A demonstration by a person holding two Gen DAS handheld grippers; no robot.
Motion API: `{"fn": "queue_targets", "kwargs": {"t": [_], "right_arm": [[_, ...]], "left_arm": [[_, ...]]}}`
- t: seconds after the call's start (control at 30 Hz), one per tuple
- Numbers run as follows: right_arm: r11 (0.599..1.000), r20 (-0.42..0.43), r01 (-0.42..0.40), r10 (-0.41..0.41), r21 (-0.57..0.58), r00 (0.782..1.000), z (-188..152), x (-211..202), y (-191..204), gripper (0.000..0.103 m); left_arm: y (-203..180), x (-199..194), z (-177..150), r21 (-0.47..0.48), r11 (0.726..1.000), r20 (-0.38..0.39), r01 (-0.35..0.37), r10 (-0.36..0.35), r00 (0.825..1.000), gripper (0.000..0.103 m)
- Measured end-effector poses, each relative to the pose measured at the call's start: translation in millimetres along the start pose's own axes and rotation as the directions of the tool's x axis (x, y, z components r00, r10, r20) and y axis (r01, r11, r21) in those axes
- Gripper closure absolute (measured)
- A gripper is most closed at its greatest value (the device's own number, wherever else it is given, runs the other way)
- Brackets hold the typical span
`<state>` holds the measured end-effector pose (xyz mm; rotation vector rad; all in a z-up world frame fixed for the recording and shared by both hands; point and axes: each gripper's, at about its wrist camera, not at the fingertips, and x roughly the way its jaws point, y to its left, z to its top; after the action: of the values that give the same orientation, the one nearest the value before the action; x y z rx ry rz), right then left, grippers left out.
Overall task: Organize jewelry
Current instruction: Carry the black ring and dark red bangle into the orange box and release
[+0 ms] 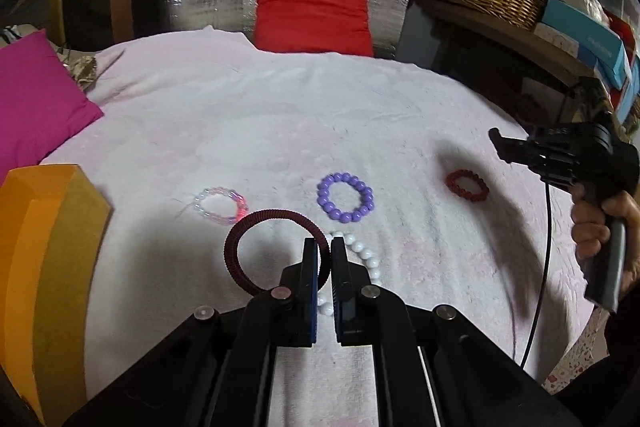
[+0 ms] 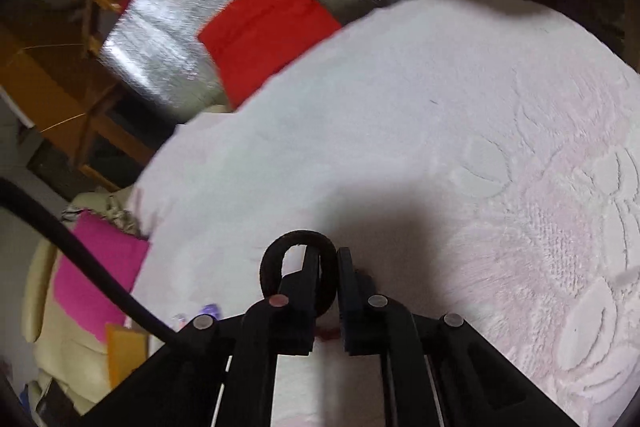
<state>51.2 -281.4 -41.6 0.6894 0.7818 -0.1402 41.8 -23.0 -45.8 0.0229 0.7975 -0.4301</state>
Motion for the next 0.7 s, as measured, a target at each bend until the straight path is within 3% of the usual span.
{"fn": "queue_targets", "kwargs": {"t": [0.37,0.6,0.7], "right_arm": [[0.968,-0.064,-0.118,0.107,-0.22,0.992,-48.0,5.8,96.3,0.094],[0.932,-0.091,-0.167,0.145,-0.323,0.985,-78.7,10.7,142.3,0.094],[0.918,-0.098,-0.162,0.135,-0.361,0.986,-90.0,10.4,152.0,0.094]], "left_arm": [[29.5,-25.2,2.1,-0.092,0.996,0.069,-0.002,0.009,0.998,0.097],[62.8,-42.4,2.1,-0.175,0.984,0.111,-0.02,0.04,0.993,0.097],[74.7,-50.9,2.0,-0.194,0.979,0.133,-0.061,0.088,0.987,0.097]]}}
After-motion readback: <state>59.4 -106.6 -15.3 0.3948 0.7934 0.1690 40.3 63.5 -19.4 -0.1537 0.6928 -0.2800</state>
